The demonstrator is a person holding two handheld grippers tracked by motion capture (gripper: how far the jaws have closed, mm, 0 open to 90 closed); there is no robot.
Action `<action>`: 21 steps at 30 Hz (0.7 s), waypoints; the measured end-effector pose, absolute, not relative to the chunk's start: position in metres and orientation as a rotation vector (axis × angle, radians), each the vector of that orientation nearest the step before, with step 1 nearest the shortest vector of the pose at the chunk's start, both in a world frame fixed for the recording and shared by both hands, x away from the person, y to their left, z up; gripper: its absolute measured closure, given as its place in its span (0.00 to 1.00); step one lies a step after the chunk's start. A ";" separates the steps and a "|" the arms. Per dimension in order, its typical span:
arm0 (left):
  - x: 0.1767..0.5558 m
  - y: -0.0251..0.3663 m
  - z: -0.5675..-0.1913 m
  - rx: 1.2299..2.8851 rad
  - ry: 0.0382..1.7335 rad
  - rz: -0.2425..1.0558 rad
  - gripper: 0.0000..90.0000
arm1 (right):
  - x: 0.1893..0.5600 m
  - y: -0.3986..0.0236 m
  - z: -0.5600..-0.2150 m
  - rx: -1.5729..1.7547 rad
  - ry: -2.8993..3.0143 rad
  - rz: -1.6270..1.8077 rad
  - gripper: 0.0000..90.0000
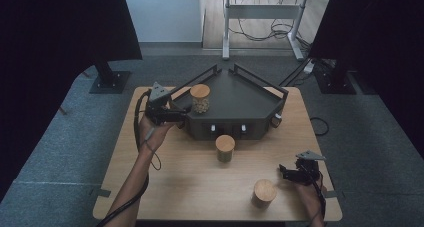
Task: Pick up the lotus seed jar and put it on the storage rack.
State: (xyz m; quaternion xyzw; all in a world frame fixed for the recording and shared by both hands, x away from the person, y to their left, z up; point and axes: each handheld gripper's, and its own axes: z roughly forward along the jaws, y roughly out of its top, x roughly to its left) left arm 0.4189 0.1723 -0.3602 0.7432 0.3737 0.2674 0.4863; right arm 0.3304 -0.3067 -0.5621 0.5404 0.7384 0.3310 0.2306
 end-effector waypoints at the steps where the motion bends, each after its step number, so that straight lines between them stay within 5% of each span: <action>1: 0.417 0.174 -0.360 1.807 0.908 0.650 0.06 | 0.330 -0.307 -0.562 1.486 2.031 0.910 0.13; 21: 0.386 0.202 -0.363 1.797 0.902 0.663 0.07 | 0.330 -0.307 -0.562 1.486 2.031 0.909 0.13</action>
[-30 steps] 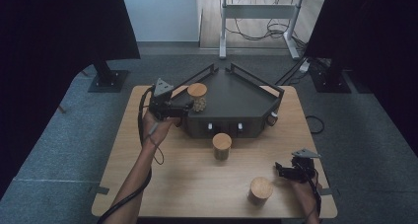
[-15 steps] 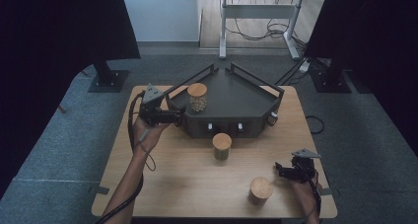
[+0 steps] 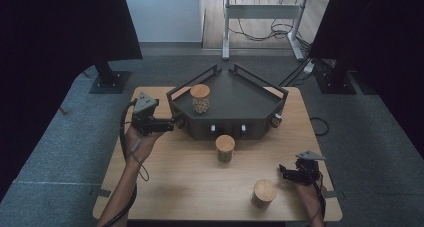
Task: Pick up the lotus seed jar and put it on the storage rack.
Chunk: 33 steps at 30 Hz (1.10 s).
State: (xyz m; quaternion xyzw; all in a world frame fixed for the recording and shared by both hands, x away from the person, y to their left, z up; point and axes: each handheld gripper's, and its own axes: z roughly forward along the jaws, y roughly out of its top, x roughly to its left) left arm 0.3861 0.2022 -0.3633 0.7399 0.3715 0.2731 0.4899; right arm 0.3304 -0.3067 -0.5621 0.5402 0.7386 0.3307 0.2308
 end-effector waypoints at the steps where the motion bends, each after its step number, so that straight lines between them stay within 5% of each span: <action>1: 0.385 0.203 -0.364 1.795 0.903 0.663 0.07 | 0.330 -0.307 -0.562 1.485 2.031 0.909 0.13; 33: 0.342 0.228 -0.390 1.803 0.911 0.689 0.06 | 0.330 -0.307 -0.562 1.485 2.031 0.909 0.13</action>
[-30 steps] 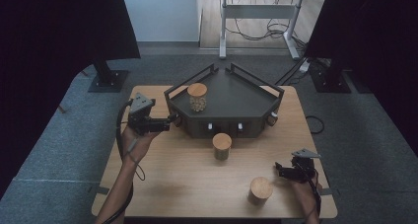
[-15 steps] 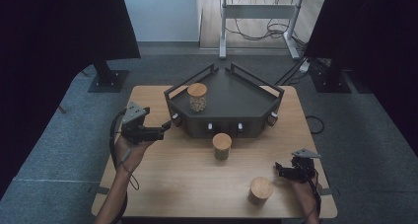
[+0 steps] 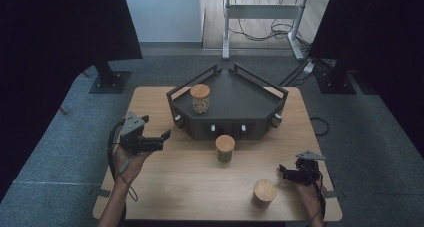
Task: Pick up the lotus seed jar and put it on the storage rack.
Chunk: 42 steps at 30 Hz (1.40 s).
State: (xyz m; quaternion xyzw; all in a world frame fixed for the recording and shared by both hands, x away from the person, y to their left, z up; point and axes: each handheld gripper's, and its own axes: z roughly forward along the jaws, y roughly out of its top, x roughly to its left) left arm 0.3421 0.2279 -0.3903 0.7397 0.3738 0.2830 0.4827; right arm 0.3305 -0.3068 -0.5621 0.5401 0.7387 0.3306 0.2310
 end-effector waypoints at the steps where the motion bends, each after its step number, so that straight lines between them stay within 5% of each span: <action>1: 0.341 0.229 -0.391 1.800 0.911 0.689 0.06 | 0.330 -0.307 -0.562 1.485 2.031 0.909 0.13; 42: 0.314 0.248 -0.445 1.839 1.019 0.677 0.08 | 0.331 -0.307 -0.562 1.485 2.032 0.908 0.12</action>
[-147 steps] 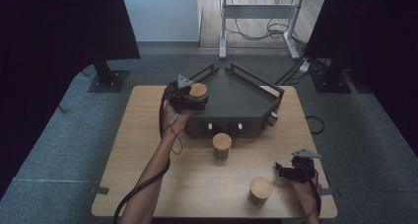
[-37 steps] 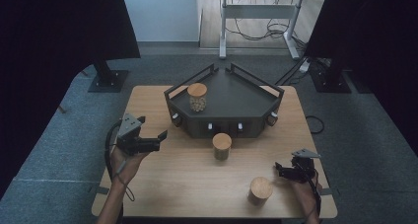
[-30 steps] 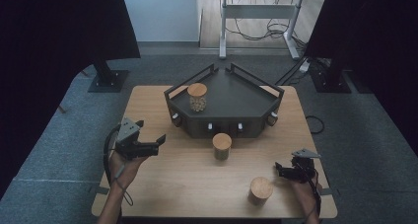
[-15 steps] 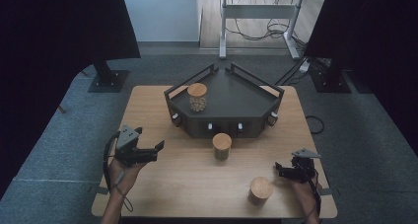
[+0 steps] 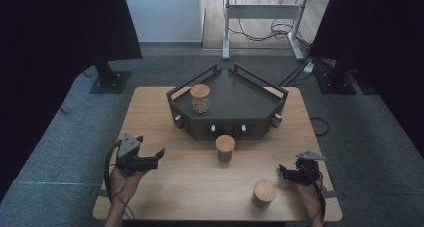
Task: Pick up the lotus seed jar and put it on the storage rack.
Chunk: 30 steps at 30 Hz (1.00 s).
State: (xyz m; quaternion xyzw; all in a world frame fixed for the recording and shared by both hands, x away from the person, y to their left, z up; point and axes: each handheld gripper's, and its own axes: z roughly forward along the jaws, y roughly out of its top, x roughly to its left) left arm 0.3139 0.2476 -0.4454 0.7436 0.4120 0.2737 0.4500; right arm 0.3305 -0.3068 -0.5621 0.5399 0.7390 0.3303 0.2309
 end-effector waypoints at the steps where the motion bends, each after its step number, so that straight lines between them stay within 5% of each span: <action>1: 0.313 0.248 -0.447 1.842 1.023 0.678 0.08 | 0.331 -0.307 -0.562 1.485 2.032 0.908 0.12; 30: 0.303 0.249 -0.488 1.889 1.080 0.649 0.05 | 0.331 -0.307 -0.562 1.484 2.033 0.908 0.12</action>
